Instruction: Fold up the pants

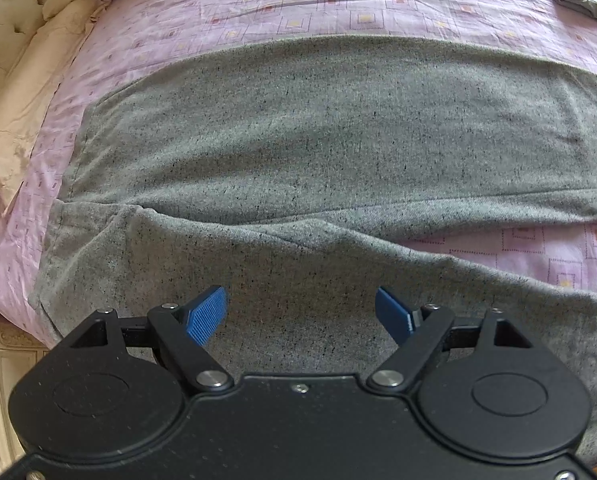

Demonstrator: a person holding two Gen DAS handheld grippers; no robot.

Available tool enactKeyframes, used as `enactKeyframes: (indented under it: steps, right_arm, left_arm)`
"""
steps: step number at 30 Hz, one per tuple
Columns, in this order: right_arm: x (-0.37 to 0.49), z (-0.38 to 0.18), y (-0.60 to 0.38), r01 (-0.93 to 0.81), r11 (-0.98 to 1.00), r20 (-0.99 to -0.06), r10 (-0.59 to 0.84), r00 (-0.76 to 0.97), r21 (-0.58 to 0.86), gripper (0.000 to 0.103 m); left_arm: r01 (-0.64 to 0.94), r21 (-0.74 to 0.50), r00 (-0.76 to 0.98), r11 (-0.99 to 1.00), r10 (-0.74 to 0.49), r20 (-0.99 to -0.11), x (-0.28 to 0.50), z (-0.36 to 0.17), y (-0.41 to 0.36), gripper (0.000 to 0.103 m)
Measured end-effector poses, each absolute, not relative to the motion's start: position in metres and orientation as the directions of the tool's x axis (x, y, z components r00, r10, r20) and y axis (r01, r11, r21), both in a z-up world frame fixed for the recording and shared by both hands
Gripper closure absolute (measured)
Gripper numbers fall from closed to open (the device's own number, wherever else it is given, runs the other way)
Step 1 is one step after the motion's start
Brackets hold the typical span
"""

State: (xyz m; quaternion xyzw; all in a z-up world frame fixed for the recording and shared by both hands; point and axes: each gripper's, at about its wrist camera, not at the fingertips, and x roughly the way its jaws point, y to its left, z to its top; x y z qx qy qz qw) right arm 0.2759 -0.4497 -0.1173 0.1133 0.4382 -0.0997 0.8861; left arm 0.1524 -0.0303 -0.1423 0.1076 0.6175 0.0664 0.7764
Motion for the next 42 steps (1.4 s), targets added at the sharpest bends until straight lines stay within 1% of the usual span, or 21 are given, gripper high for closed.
enactKeyframes:
  steps: [3, 6, 8, 9, 10, 14, 20, 23, 27, 31, 34, 38, 42]
  right_arm:
    - [0.237, -0.114, -0.412, 0.217, 0.966, -0.805, -0.015, 0.593, 0.142, 0.09]
    - [0.196, -0.116, -0.38, 0.21, 0.966, -0.817, 0.001, 0.576, 0.15, 0.09]
    - [0.166, -0.121, -0.363, 0.223, 0.962, -0.823, 0.0, 0.569, 0.154, 0.085]
    - [0.152, -0.124, -0.355, 0.232, 0.962, -0.83, -0.009, 0.558, 0.145, 0.08]
    - [0.136, -0.128, -0.345, 0.242, 0.962, -0.841, -0.027, 0.54, 0.125, 0.08]
    - [0.084, -0.138, -0.328, 0.336, 0.935, -0.878, -0.063, 0.475, 0.115, 0.08]
    - [0.021, -0.157, -0.32, 0.496, 0.864, -0.906, -0.139, 0.4, 0.086, 0.08]
    - [0.011, -0.166, -0.324, 0.555, 0.829, -0.907, -0.174, 0.384, 0.076, 0.08]
    - [0.023, -0.176, -0.34, 0.598, 0.8, -0.898, -0.221, 0.379, 0.055, 0.08]
    - [0.047, -0.162, -0.363, 0.624, 0.779, -0.857, -0.284, 0.43, 0.055, 0.08]
    - [0.055, -0.148, -0.381, 0.66, 0.747, -0.824, -0.325, 0.464, 0.077, 0.08]
    - [0.032, -0.137, -0.391, 0.7, 0.698, -0.809, -0.319, 0.493, 0.151, 0.079]
    - [-0.005, -0.146, -0.392, 0.745, 0.634, -0.838, -0.277, 0.469, 0.207, 0.078]
  left_arm:
    - [0.05, 0.236, 0.217, 0.97, 0.22, -0.951, 0.142, -0.149, -0.025, 0.019]
    - [0.085, 0.223, 0.217, 0.971, 0.2, -0.955, 0.129, -0.155, -0.017, 0.019]
    - [0.109, 0.213, 0.22, 0.971, 0.186, -0.958, 0.119, -0.159, -0.011, 0.022]
    - [0.119, 0.206, 0.219, 0.971, 0.177, -0.96, 0.115, -0.161, -0.008, 0.024]
    - [0.129, 0.198, 0.214, 0.972, 0.167, -0.962, 0.11, -0.164, -0.004, 0.024]
    - [0.156, 0.189, 0.2, 0.969, 0.157, -0.967, 0.09, -0.168, 0.011, 0.024]
    - [0.171, 0.183, 0.218, 0.968, 0.144, -0.965, 0.061, -0.156, 0.034, 0.024]
    - [0.186, 0.19, 0.235, 0.964, 0.144, -0.961, 0.052, -0.149, 0.04, 0.024]
    - [0.196, 0.188, 0.258, 0.962, 0.134, -0.957, 0.045, -0.139, 0.044, 0.024]
    - [0.221, 0.188, 0.286, 0.957, 0.121, -0.951, 0.042, -0.13, 0.041, 0.024]
    - [0.243, 0.165, 0.287, 0.956, 0.091, -0.954, 0.041, -0.126, 0.032, 0.024]
    - [0.307, 0.144, 0.282, 0.941, 0.054, -0.958, 0.042, -0.127, 0.006, 0.024]
    - [0.399, 0.12, 0.268, 0.909, 0.01, -0.963, 0.042, -0.132, -0.031, 0.024]
